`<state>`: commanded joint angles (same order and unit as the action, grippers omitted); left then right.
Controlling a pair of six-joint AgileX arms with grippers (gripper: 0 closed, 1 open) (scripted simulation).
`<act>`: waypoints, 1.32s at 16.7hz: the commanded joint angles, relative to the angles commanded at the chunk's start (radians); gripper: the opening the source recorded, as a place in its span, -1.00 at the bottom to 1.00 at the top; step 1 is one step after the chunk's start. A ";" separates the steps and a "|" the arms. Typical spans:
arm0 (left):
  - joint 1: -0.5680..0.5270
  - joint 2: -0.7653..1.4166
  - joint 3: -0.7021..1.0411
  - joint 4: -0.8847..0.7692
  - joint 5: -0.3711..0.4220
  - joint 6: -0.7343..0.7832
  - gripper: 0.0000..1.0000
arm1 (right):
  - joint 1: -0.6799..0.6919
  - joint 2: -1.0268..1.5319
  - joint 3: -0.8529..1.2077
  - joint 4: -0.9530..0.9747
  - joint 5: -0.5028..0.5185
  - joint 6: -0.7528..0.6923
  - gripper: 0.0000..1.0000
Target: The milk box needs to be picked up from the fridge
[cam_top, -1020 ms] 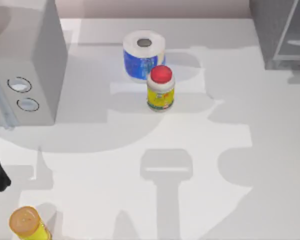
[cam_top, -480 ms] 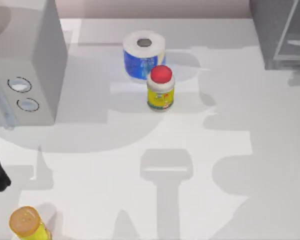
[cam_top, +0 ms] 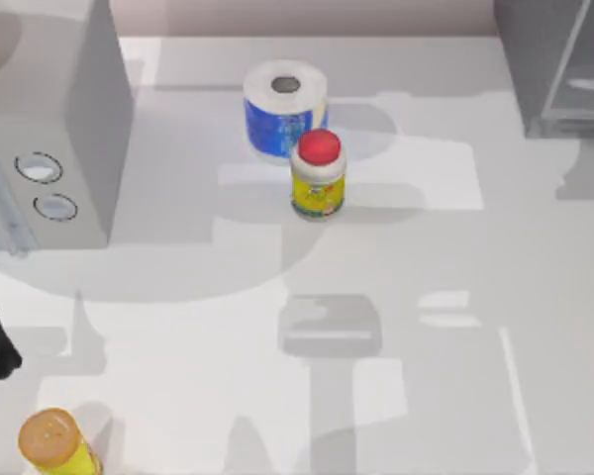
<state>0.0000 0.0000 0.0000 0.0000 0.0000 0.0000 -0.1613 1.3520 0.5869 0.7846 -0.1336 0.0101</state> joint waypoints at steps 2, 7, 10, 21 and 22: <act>0.000 0.000 0.000 0.000 0.000 0.000 1.00 | 0.022 -0.198 -0.089 -0.115 0.018 0.000 -1.00; 0.000 0.000 0.000 0.000 0.000 0.000 1.00 | 0.078 -0.730 -0.327 -0.424 0.066 0.000 -1.00; 0.000 0.000 0.000 0.000 0.000 0.000 1.00 | 0.112 -1.012 -0.449 -0.587 0.094 -0.002 -1.00; 0.000 0.000 0.000 0.000 0.000 0.000 1.00 | 0.161 -1.352 -0.587 -0.785 0.134 -0.010 -1.00; 0.000 0.000 0.000 0.000 0.000 0.000 1.00 | 0.158 -1.348 -0.585 -0.783 0.132 -0.008 -1.00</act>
<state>0.0000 0.0000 0.0000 0.0000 0.0000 0.0000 -0.0030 0.0042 0.0021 0.0016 -0.0013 0.0020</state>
